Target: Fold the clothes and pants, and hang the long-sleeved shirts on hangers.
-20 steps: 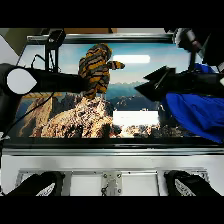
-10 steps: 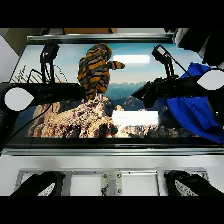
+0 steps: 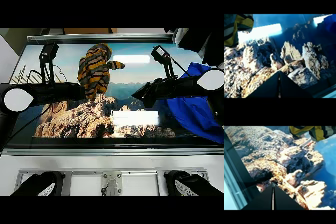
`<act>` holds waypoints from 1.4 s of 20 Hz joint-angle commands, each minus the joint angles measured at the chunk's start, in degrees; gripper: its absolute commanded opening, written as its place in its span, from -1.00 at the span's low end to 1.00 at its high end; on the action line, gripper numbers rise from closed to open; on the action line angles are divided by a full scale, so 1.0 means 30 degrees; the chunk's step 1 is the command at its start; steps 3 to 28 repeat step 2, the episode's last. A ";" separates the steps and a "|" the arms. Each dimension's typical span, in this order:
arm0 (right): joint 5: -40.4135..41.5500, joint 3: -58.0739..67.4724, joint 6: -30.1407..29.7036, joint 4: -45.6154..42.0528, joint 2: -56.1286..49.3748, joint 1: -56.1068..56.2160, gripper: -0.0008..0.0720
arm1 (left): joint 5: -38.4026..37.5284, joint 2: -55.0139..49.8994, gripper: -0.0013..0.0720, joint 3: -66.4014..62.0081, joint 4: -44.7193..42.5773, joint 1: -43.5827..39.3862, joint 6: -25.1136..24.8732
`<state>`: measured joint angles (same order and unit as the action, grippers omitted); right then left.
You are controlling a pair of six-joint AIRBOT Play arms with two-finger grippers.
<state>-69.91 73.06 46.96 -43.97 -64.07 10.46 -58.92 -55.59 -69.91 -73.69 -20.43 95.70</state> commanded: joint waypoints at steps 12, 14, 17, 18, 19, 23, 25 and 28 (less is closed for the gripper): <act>-0.0007 -0.0007 0.0000 0.0015 -0.0015 0.0015 -0.94 | 0.0015 0.0015 -0.93 0.0007 -0.0022 0.0015 0.0029; -0.0007 -0.0007 0.0000 0.0015 -0.0015 0.0015 -0.94 | 0.0015 0.0015 -0.93 0.0007 -0.0022 0.0015 0.0029; -0.0007 -0.0007 0.0000 0.0015 -0.0015 0.0015 -0.94 | 0.0015 0.0015 -0.93 0.0007 -0.0022 0.0015 0.0029; -0.0007 -0.0007 0.0000 0.0015 -0.0015 0.0015 -0.94 | 0.0015 0.0015 -0.93 0.0007 -0.0022 0.0015 0.0029; -0.0007 -0.0007 0.0000 0.0015 -0.0015 0.0015 -0.94 | 0.0015 0.0015 -0.93 0.0007 -0.0022 0.0015 0.0029; -0.0007 -0.0007 0.0000 0.0015 -0.0015 0.0015 -0.94 | 0.0015 0.0015 -0.93 0.0007 -0.0022 0.0015 0.0029; -0.0007 -0.0007 0.0000 0.0015 -0.0015 0.0015 -0.94 | 0.0015 0.0015 -0.93 0.0007 -0.0022 0.0015 0.0029; -0.0007 -0.0007 0.0000 0.0015 -0.0015 0.0015 -0.94 | 0.0015 0.0015 -0.93 0.0007 -0.0022 0.0015 0.0029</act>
